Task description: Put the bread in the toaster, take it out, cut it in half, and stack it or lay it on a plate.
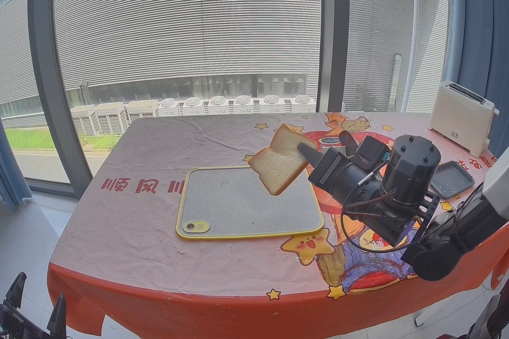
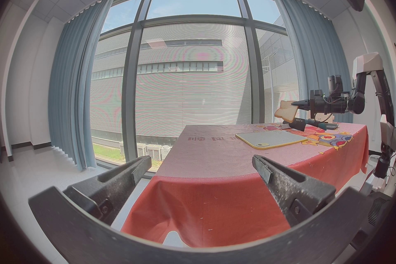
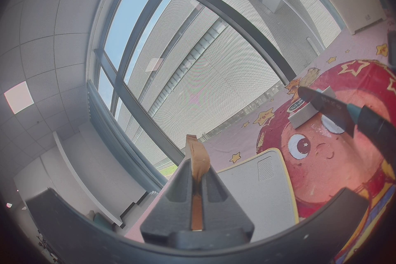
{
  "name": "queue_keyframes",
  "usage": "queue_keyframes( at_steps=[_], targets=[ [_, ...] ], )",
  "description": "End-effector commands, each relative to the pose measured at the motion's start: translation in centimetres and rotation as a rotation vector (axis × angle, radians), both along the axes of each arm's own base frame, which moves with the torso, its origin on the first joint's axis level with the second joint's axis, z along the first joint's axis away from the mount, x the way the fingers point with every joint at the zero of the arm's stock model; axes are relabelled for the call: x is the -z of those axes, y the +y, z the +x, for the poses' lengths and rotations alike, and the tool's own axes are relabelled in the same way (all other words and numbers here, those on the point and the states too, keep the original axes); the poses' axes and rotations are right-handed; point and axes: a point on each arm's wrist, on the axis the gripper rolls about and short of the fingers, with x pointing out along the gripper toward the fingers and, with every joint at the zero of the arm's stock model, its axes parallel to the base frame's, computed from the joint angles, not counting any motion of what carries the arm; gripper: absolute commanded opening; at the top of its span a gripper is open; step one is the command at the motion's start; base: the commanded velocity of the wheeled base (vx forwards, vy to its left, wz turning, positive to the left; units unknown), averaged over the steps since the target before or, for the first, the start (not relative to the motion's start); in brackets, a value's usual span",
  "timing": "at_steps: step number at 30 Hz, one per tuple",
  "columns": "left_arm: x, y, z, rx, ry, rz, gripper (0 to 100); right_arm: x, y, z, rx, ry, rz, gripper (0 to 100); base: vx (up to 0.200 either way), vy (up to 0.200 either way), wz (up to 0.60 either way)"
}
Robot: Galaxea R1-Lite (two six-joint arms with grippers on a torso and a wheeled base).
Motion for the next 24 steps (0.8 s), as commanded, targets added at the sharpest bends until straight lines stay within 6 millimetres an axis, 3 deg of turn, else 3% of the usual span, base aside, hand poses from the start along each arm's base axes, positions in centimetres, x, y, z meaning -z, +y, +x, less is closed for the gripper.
queue_keyframes(
  at_steps=[1, 6, 13, 24],
  targets=[
    [0.5, 0.0, 0.0, 0.0, 0.001, -0.001, 100, 2.2, 1.3, 1.4, -0.001, 0.038, -0.023, 0, 0.0, 0.0, 0.0],
    [0.5, 0.0, 0.0, 0.0, 0.001, -0.001, 100, 2.7, 2.7, 2.0, -0.015, 0.038, -0.026, 0, 0.0, 0.0, 0.0],
    [0.5, 0.0, 0.0, 0.0, 0.001, -0.001, 100, 2.0, 4.6, 2.8, -0.036, 0.091, -0.032, 0, 0.0, 0.0, 0.0],
    [0.5, 0.0, 0.0, 0.0, 0.001, -0.001, 100, 1.8, 5.2, 3.2, -0.029, 0.192, -0.004, 0, 0.0, 0.0, 0.0]
  ],
)
